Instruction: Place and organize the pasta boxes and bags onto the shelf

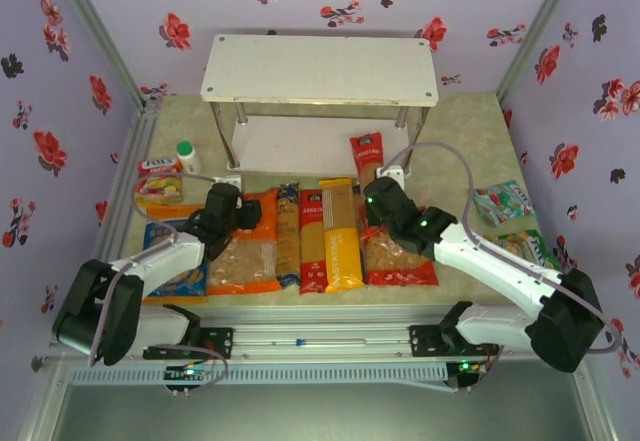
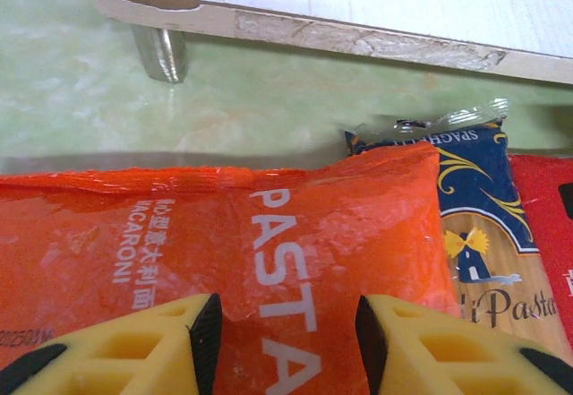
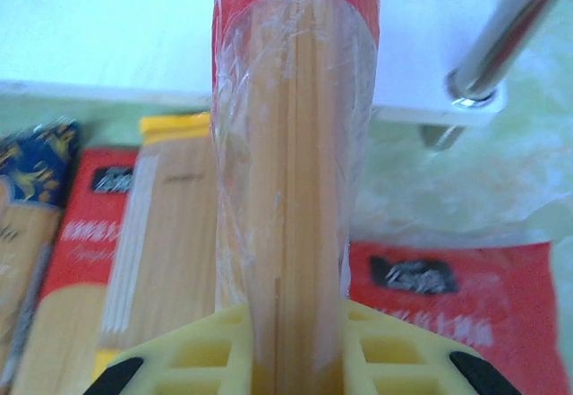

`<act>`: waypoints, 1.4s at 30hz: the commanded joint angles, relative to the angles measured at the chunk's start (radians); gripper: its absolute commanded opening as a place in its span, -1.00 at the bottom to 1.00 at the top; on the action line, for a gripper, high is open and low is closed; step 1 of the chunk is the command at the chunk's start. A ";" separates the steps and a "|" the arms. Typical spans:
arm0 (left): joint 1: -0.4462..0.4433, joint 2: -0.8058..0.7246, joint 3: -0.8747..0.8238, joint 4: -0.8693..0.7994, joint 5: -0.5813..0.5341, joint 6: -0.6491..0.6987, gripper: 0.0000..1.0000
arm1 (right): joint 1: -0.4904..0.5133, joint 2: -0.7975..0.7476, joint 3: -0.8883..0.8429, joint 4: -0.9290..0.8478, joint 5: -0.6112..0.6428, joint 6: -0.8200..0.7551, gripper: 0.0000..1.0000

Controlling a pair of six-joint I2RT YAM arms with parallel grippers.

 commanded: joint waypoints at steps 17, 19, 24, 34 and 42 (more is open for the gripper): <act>-0.040 0.009 0.049 -0.009 0.003 0.049 0.01 | -0.201 0.292 0.221 0.370 0.038 -0.208 -1.00; -0.039 0.010 0.050 -0.010 0.003 0.050 0.01 | -0.215 0.326 0.244 0.386 0.036 -0.215 -1.00; -0.040 0.010 0.050 -0.017 0.004 0.052 0.04 | -0.241 0.419 0.279 0.438 0.048 -0.233 -1.00; -0.064 -0.031 0.042 -0.040 0.007 0.084 0.08 | -0.270 0.556 0.322 0.503 0.050 -0.249 -1.00; -0.108 -0.094 0.048 -0.078 0.081 0.103 0.29 | -0.288 0.618 0.364 0.409 0.053 -0.202 -0.67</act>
